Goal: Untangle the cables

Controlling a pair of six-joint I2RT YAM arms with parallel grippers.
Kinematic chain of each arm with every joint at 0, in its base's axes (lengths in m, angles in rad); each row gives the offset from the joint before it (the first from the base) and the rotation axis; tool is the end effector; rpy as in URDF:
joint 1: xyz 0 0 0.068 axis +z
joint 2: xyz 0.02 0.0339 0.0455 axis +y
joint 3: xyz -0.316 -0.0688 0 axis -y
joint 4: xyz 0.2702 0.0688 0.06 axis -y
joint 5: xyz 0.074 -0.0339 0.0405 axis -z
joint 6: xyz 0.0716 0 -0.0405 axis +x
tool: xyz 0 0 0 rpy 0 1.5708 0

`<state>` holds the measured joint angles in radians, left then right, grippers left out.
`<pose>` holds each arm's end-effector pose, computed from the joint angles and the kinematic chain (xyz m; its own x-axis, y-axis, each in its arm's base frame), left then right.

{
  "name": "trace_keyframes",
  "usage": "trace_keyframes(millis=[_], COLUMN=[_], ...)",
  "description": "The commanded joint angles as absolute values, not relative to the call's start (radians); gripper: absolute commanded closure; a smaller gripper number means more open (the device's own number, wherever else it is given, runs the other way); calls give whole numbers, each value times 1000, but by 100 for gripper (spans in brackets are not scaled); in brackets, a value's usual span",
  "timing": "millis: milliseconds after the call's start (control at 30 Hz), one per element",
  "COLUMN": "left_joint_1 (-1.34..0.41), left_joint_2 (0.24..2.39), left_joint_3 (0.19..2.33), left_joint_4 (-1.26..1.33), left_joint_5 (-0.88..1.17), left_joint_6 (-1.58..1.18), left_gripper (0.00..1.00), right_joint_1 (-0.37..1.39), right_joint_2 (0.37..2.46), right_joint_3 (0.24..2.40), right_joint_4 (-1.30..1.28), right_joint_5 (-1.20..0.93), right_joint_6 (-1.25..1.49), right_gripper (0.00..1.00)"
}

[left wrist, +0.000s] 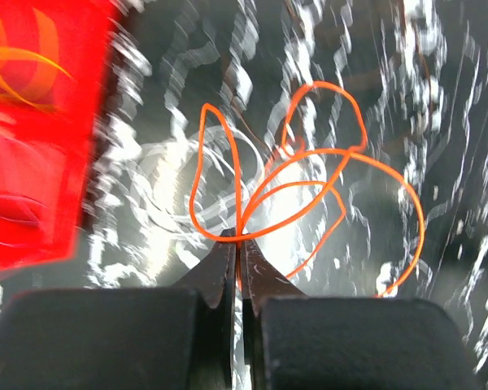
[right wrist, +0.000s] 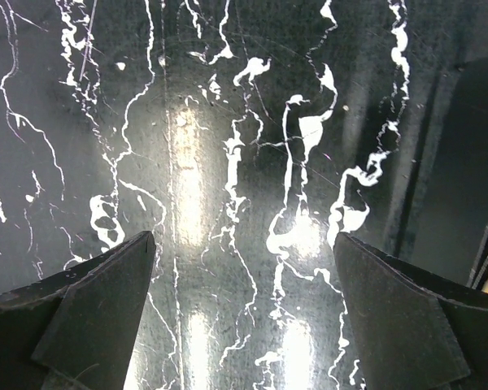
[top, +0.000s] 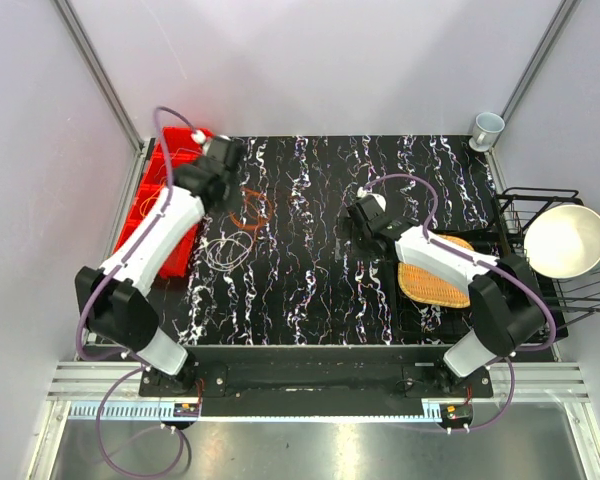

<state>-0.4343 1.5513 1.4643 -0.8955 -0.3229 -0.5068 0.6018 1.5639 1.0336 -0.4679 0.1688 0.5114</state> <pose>0.3425 -0.1338 0.3477 -0.7759 -0.1475 -0.6133 -0.1571 0.9868 -0.0386 0.3032 0.1937 0.2231 -0.8406 0.0080 -0.5416 -0.0822 0.9864 0.1420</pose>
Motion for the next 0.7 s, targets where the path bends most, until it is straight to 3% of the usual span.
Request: trace_keyframes(millis=[0, 333, 667], left_joint_1=[-324, -137, -23], left_joint_2=[1577, 1779, 2043], left_joint_3=[1661, 2046, 2321], left_joint_4=[-936, -940, -750], left_joint_5=[-284, -315, -303], left_joint_6=[-416, -400, -367], left_gripper=[100, 100, 100], right_joint_1=[595, 595, 597], right_joint_2=[1568, 1617, 1635], right_joint_3=[1026, 1006, 979], right_joint_4=[-391, -328, -272], right_joint_5=[160, 100, 63], right_joint_6=[506, 495, 495], right_gripper=[3, 4, 4])
